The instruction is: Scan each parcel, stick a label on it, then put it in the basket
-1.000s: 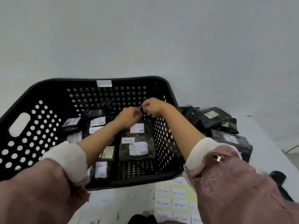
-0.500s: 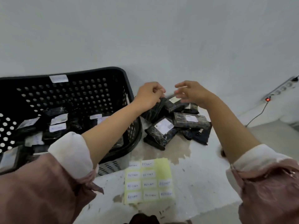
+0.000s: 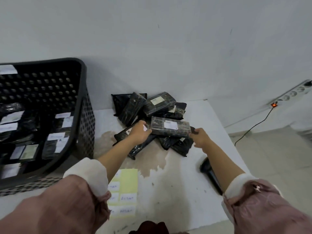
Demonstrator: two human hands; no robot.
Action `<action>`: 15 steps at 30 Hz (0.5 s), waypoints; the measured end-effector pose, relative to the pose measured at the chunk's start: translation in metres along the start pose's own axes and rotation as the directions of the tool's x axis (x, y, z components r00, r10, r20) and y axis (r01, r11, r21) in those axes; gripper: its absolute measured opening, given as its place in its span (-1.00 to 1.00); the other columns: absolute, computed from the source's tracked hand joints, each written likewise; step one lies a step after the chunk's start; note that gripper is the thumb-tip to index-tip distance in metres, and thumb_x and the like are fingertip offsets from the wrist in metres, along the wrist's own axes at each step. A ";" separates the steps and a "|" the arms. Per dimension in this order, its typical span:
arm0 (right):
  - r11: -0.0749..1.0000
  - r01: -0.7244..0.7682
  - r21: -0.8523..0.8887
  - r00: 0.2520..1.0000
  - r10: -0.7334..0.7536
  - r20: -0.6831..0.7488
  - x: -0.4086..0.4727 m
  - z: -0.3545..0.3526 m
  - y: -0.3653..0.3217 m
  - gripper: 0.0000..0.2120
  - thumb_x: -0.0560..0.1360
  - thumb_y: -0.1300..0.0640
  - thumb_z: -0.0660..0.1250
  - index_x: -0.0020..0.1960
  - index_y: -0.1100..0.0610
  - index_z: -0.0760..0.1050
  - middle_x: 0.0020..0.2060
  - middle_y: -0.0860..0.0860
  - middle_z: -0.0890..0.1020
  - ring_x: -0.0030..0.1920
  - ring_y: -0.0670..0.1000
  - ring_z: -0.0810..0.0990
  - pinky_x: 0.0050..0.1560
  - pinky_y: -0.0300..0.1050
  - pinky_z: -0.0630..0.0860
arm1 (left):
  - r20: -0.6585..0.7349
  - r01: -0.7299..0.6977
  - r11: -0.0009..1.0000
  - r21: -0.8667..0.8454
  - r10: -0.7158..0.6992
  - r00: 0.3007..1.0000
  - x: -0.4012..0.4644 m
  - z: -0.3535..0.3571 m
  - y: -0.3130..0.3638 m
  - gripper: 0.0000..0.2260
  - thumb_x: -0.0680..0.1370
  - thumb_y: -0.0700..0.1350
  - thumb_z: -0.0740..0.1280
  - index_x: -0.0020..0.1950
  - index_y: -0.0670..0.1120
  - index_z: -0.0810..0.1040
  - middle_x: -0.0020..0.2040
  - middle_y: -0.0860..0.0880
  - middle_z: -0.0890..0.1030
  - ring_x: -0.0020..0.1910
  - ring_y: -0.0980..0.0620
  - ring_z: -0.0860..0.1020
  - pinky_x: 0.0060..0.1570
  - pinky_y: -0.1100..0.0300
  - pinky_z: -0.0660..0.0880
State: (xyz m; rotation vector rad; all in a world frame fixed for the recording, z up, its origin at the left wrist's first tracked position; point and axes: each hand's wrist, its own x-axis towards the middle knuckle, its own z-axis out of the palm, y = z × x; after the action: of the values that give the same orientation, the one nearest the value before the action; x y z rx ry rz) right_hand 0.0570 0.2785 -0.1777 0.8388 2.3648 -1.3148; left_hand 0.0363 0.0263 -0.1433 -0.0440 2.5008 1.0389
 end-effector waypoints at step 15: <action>0.654 -0.337 0.678 0.936 0.311 0.164 0.050 0.038 -0.005 -0.42 0.50 0.07 0.39 0.39 0.24 0.23 0.26 0.22 0.50 0.18 0.14 0.53 0.19 -0.01 0.51 | 0.069 -0.054 0.997 -0.051 0.057 0.996 0.001 0.036 0.000 -0.54 0.62 -0.16 0.21 0.51 -0.06 0.19 0.45 -0.11 0.35 0.39 -0.07 0.36 0.30 0.19 0.30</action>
State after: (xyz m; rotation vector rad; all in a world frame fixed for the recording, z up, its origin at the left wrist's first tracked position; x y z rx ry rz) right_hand 0.0148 0.2614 -0.2208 1.3491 1.5230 -2.0528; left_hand 0.0485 0.0509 -0.1666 0.0469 2.4257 1.1057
